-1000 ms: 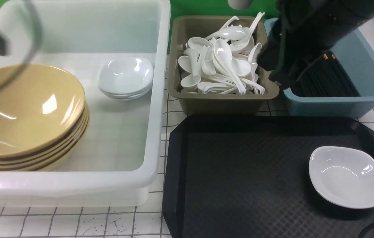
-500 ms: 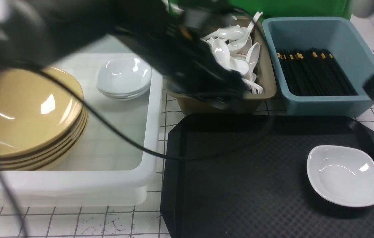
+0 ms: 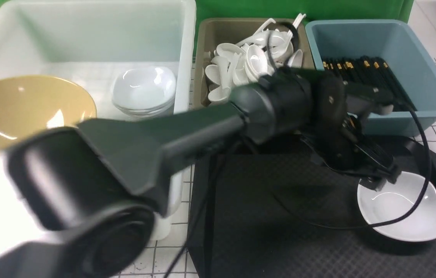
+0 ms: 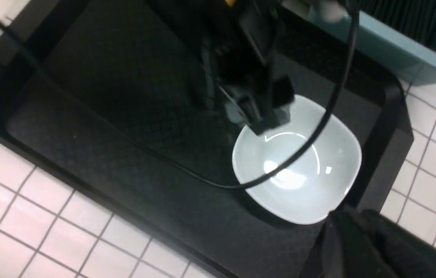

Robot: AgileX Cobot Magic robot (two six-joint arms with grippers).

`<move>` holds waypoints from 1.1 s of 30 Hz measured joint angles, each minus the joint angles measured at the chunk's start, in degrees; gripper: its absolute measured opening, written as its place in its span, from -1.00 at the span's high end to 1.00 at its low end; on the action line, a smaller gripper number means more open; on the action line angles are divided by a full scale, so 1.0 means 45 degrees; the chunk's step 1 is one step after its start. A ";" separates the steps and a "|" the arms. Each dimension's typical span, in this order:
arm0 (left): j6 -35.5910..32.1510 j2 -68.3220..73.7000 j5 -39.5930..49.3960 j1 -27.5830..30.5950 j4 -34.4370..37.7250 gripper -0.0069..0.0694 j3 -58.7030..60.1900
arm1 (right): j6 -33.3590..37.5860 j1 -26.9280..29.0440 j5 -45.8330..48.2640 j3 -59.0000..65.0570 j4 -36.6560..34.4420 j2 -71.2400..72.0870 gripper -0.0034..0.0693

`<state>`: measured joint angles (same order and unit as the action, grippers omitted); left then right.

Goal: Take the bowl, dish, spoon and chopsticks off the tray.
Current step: Use the left arm to grab the plate, then use the left arm to put the plate into the large storage box on the left

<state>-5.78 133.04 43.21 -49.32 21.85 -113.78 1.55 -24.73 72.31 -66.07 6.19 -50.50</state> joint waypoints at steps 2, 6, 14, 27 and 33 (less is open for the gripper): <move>0.0022 0.0315 -0.0034 -0.0028 0.0058 -0.46 -0.0284 | -0.0011 0.0000 0.0000 0.0000 0.0038 0.0221 0.70; 0.0253 0.1329 -0.0104 -0.0219 0.0151 -0.38 -0.1173 | -0.0011 0.0000 0.0011 0.0000 0.0383 0.0851 0.69; 0.0436 0.1624 0.0324 -0.0450 -0.0532 0.57 -0.1761 | -0.0011 0.0000 0.0065 0.0000 0.0448 0.1167 0.67; -0.0009 -0.3033 0.5557 0.1168 -0.4124 0.81 -0.1944 | 0.1301 0.0000 -0.1151 -0.1299 -0.1896 0.0176 0.67; -0.0094 -0.5455 0.6364 0.3066 -0.4600 0.81 -0.1883 | 0.2900 -0.0133 -0.1453 -0.2444 -0.3824 -0.1996 0.67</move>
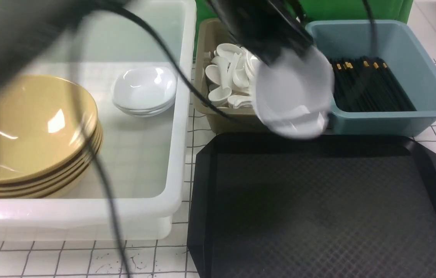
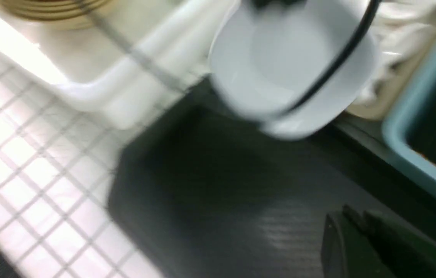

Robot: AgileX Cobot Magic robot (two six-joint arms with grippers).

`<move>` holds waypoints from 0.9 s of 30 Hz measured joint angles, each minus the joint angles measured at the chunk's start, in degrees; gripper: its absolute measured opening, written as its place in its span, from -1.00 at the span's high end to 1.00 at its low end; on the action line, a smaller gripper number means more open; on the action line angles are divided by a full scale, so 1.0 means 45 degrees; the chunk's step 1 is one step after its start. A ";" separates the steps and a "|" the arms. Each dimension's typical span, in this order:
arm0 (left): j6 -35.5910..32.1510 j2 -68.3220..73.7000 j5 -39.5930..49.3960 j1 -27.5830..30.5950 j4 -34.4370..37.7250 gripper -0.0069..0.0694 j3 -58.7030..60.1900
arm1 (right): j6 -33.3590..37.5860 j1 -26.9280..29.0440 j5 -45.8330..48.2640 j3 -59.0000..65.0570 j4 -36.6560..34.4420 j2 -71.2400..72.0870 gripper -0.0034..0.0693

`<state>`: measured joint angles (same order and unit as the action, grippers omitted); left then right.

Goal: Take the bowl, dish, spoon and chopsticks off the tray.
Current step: Use the left arm to put the plate into the large storage box on the left

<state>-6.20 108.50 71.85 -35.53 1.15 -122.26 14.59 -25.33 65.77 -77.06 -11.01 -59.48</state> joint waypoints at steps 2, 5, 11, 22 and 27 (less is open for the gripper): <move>-0.0010 -0.0626 0.0000 0.0928 0.0000 0.81 0.0339 | 0.0520 -0.0464 -0.0092 -0.0481 -0.0511 -0.0998 0.67; -0.0048 -0.1473 0.0012 0.2278 0.0000 0.81 0.1200 | 0.0785 -0.1206 -0.0310 -0.1248 -0.0659 -0.2087 0.67; -0.0253 -0.2384 -0.0568 0.5555 0.0864 0.81 0.3301 | 0.0854 -0.2775 -0.0557 -0.4020 -0.0406 -0.5038 0.67; -0.3087 -0.0284 -0.3869 0.8424 0.4557 0.81 0.3878 | 0.2026 -0.3309 -0.0252 -0.7530 -0.0364 -0.8485 0.66; -0.4505 0.1475 -0.5166 0.8396 0.5252 0.81 0.3877 | 0.2220 -0.3309 -0.0267 -0.7604 -0.0180 -0.9100 0.66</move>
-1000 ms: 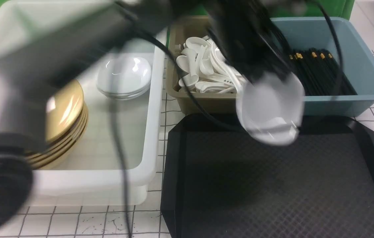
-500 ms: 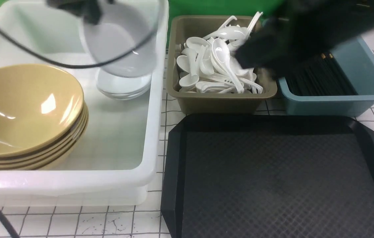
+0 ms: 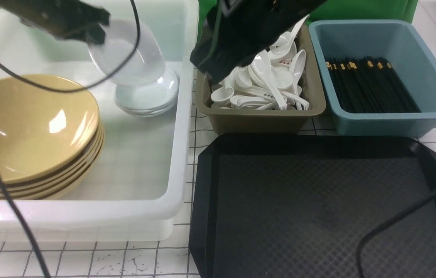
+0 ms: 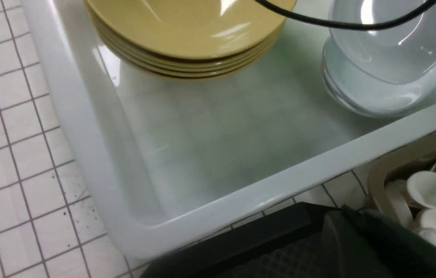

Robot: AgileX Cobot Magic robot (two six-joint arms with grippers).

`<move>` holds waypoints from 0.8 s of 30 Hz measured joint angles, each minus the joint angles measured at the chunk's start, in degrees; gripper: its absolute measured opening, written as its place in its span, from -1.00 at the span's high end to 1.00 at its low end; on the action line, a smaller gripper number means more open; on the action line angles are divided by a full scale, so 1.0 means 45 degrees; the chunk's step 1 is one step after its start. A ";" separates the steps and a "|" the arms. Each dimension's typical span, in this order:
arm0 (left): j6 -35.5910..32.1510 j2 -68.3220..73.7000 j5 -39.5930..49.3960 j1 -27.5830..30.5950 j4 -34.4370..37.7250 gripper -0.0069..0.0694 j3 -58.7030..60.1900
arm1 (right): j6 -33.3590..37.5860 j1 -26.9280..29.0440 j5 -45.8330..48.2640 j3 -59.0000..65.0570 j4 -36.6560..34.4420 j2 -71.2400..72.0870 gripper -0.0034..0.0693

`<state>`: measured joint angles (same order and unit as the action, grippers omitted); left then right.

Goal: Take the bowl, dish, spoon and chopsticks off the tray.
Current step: Use the left arm to put the plate into the large storage box on the left

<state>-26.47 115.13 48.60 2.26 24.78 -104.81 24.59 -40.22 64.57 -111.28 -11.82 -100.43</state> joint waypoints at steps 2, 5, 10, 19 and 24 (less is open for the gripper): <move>-0.0288 0.0669 -0.0126 -0.0082 0.0230 0.81 -0.0199 | 0.0132 0.0000 0.0013 0.0000 0.0145 -0.0180 0.66; -0.0438 0.1446 -0.0233 -0.0289 0.0339 0.78 -0.0673 | 0.0259 0.0000 0.0013 0.0000 0.0382 -0.0367 0.65; -0.0479 0.2424 -0.0361 -0.0616 0.0100 0.58 -0.1674 | 0.0259 0.0000 0.0013 0.0000 0.0626 -0.0406 0.64; -0.0478 0.2720 0.0650 -0.0667 -0.1059 -0.27 -0.2734 | 0.0262 0.0000 0.0604 0.0000 0.0896 -0.0406 0.63; 0.0070 0.2720 0.2294 -0.0722 -0.1518 -0.54 -0.4476 | 0.0262 0.0000 0.0977 -0.0153 0.1163 -0.0406 0.63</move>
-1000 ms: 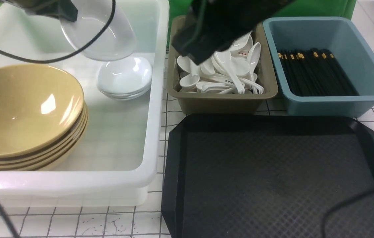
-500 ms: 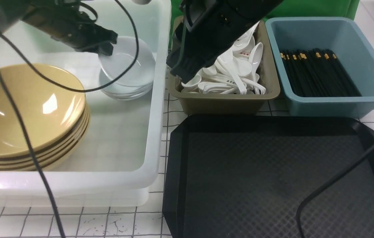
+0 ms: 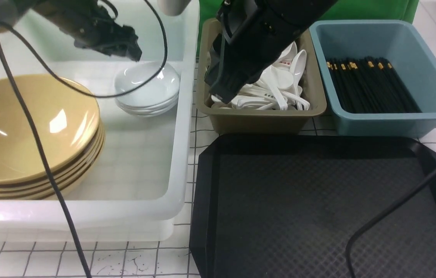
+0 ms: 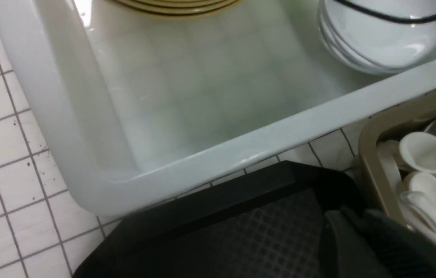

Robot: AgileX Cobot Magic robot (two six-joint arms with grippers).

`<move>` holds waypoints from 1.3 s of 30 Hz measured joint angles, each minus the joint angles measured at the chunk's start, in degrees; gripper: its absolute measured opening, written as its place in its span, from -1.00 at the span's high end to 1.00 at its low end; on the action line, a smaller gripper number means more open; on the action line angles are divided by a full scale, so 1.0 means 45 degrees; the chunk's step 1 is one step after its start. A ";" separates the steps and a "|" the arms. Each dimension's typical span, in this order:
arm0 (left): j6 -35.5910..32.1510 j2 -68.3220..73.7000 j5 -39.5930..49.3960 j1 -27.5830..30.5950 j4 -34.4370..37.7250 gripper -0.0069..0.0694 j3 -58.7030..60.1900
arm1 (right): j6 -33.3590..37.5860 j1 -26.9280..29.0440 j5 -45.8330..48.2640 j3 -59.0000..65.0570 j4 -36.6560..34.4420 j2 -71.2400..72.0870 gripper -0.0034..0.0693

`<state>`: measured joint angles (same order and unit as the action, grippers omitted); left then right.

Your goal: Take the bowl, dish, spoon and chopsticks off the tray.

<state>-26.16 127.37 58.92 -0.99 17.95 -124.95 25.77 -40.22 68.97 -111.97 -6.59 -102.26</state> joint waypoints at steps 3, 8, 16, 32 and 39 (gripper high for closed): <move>0.0873 0.0000 0.1863 -0.0014 -0.0327 -0.54 -0.1598 | -0.0140 -0.0010 0.0430 -0.0076 0.0462 0.0113 0.63; 0.2554 -0.0893 0.2727 -0.0067 -0.1176 -0.17 -0.2960 | -0.1007 0.0200 0.0574 0.0508 0.0989 0.0956 0.62; 0.2792 -0.5758 0.2878 -0.0557 -0.2003 0.80 0.0533 | -0.2063 0.0921 -0.0028 0.5106 0.1142 0.4998 0.60; 0.2792 -1.6765 -0.0922 -0.0609 -0.2246 0.84 1.5168 | -0.2676 0.0920 -0.5693 1.1618 0.1100 1.1645 0.56; 0.2857 -2.1659 -0.2896 -0.0609 -0.2246 0.83 1.9082 | -0.2720 0.0920 -0.8371 1.3739 0.1063 1.3984 0.56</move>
<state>-13.30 29.91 45.89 -3.73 7.84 -39.09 13.53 -36.08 31.30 -50.14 -1.81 -39.33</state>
